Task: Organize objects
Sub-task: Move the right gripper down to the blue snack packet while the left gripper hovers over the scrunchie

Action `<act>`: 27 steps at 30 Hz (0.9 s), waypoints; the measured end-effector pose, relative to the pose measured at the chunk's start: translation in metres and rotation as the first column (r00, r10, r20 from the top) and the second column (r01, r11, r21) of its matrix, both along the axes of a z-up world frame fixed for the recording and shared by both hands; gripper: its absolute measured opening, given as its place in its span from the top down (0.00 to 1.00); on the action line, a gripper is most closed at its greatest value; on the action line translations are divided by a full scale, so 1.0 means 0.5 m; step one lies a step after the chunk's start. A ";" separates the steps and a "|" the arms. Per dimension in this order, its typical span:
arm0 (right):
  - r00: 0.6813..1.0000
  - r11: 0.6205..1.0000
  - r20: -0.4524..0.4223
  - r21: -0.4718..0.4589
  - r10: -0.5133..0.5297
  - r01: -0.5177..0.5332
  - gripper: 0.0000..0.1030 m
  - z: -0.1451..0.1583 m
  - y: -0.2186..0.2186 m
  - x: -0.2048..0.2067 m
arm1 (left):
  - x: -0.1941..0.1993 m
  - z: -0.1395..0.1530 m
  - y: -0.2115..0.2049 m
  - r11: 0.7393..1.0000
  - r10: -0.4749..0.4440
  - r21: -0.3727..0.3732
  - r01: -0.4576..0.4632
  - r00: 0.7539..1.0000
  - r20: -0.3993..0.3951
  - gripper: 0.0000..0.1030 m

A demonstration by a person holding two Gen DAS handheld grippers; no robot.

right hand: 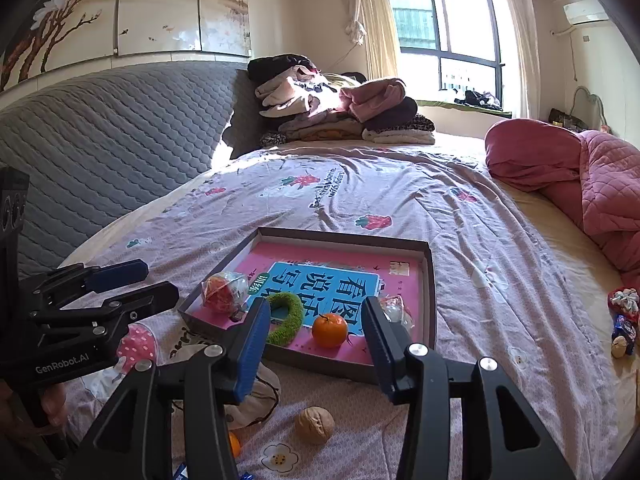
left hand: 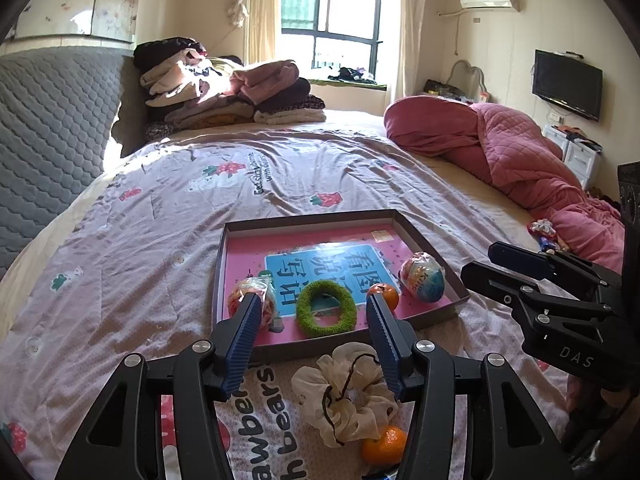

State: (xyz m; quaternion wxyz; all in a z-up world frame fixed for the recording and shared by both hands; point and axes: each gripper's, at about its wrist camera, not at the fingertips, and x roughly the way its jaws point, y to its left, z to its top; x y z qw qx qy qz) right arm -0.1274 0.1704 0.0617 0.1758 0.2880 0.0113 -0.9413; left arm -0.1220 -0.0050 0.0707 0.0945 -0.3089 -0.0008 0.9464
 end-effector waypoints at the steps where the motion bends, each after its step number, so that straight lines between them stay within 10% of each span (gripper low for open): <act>1: 1.000 1.000 -0.002 -0.001 -0.003 0.003 0.54 -0.001 0.001 0.003 | 0.002 0.000 0.000 1.000 0.001 -0.001 -0.001 1.000 -0.002 0.44; 27: 0.999 0.999 -0.041 -0.042 -0.029 0.027 0.53 0.013 0.013 0.085 | 0.078 -0.001 0.003 0.999 0.012 0.029 -0.012 1.000 0.009 0.41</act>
